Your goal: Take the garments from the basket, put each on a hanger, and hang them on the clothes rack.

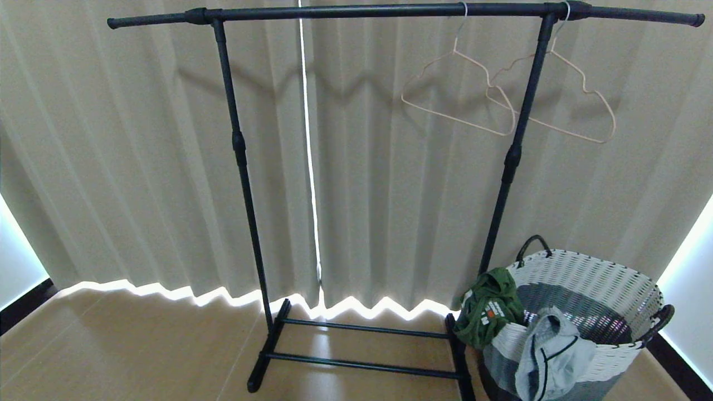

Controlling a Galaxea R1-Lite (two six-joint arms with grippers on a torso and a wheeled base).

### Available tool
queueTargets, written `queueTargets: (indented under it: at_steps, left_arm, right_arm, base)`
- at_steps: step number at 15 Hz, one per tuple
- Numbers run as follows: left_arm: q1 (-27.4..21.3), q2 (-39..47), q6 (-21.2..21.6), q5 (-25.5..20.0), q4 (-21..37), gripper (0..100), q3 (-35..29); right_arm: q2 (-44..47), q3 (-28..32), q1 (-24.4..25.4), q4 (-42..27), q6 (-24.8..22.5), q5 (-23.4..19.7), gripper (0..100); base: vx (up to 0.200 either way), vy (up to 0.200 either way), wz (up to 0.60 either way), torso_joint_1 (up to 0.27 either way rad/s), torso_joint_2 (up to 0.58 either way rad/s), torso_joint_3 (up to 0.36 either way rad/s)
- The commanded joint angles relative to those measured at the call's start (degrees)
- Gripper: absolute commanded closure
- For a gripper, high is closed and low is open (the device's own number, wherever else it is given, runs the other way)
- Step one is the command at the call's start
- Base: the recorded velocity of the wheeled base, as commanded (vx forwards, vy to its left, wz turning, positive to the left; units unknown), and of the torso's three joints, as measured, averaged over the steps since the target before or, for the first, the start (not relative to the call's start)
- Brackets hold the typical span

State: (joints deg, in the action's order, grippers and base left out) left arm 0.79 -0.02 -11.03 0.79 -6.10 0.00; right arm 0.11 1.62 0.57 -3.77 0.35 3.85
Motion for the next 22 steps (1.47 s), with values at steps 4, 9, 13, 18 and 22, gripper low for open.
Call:
queueTargets:
  at_steps: [4,9,13,18,22]
  left_arm:
    - [0.09,0.02,0.05,0.0,-0.06,0,0.0]
    - [0.09,0.02,0.13,0.0,-0.06,0,0.0]
    - [0.09,0.02,0.05,0.0,-0.06,0,0.0]
    - [0.09,0.02,0.13,0.0,-0.06,0,0.0]
    - [0.09,0.02,0.22,0.0,-0.06,0,0.0]
  right_arm:
    - [0.07,-0.04,0.13,-0.1,0.0,0.01,0]
    - [0.07,-0.04,0.13,-0.1,0.0,0.1,0]
    - [0.07,-0.04,0.13,-0.1,0.0,0.1,0]
    - [0.07,-0.04,0.13,-0.1,0.0,0.1,0]
    - [0.07,-0.04,0.13,-0.1,0.0,0.1,0]
  base:
    - [0.0,0.0,0.0,0.0,0.0,0.0]
    - [0.0,0.0,0.0,0.0,0.0,0.0]
    - [0.0,-0.05,0.0,0.005,0.0,-0.001]
    - [0.0,-0.16,0.0,0.003,0.0,0.004]
    - [0.0,0.0,0.0,0.0,0.0,0.0]
